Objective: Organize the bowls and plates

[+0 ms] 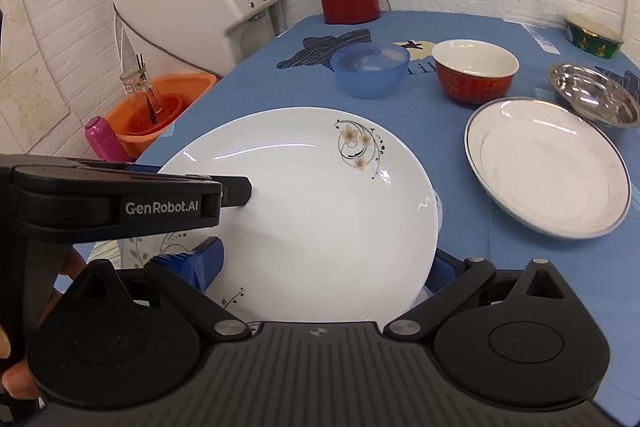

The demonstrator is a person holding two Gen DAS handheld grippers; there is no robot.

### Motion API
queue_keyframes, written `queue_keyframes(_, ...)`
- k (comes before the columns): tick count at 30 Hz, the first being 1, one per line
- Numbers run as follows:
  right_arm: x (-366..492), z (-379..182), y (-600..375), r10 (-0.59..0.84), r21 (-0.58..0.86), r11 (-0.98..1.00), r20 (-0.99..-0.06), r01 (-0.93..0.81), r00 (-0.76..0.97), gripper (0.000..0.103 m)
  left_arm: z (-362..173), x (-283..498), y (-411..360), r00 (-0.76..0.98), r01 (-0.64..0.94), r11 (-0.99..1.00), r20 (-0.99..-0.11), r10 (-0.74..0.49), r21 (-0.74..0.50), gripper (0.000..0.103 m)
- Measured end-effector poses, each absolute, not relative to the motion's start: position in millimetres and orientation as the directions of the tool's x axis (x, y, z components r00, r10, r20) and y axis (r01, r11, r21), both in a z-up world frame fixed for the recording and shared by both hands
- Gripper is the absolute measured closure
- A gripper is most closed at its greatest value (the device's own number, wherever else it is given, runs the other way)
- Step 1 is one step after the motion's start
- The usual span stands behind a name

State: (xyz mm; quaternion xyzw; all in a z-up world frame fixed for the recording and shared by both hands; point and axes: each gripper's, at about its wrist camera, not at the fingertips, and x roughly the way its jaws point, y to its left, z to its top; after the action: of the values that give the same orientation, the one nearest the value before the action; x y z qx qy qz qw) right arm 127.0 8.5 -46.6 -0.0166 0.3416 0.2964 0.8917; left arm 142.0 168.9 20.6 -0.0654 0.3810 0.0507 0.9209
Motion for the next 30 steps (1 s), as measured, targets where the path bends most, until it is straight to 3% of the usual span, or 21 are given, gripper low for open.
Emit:
queue_keyframes(10,92,-70,5,0.512,0.187,0.827,-0.639,-0.53,0.574,0.014,-7,94,160,0.693,-0.165,0.982,-0.719,0.05,-0.09,0.062)
queue_keyframes(17,92,-81,3,0.543,0.227,0.81,-0.639,-0.541,0.545,0.016,-19,94,166,0.7,-0.158,0.981,-0.713,0.032,-0.112,0.049)
queue_keyframes(30,90,-73,-7,0.55,0.24,0.811,-0.625,-0.533,0.554,0.018,4,88,163,0.767,-0.16,0.985,-0.636,0.079,-0.071,0.036)
